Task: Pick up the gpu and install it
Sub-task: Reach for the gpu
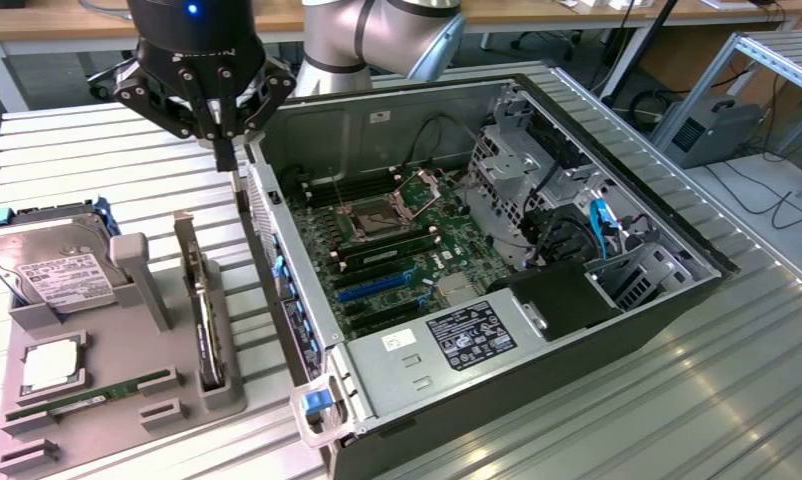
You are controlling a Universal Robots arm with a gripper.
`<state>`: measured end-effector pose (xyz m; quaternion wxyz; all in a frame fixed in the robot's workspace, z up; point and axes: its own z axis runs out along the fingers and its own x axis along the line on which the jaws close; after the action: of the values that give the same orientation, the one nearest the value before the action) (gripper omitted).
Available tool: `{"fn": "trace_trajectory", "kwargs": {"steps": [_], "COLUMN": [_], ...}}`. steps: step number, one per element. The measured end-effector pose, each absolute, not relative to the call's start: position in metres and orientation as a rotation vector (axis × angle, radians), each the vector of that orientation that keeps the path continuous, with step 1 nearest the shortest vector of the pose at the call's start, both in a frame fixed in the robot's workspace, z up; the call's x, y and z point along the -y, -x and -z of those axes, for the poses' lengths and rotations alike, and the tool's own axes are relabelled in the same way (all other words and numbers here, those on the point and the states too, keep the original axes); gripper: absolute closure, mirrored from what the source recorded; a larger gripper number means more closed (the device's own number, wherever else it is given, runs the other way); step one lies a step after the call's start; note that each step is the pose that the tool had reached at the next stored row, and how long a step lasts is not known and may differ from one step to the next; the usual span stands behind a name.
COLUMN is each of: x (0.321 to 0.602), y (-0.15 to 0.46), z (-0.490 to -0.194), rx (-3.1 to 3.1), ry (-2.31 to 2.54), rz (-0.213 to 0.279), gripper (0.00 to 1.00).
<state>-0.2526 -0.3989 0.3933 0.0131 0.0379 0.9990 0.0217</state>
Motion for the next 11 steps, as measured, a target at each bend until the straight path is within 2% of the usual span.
{"fn": "trace_trajectory", "kwargs": {"steps": [11], "x": [0.3989], "y": [0.2550], "z": [-0.3933], "rx": [-3.112], "ry": [-0.118], "rz": [-0.068], "gripper": [0.89]}}
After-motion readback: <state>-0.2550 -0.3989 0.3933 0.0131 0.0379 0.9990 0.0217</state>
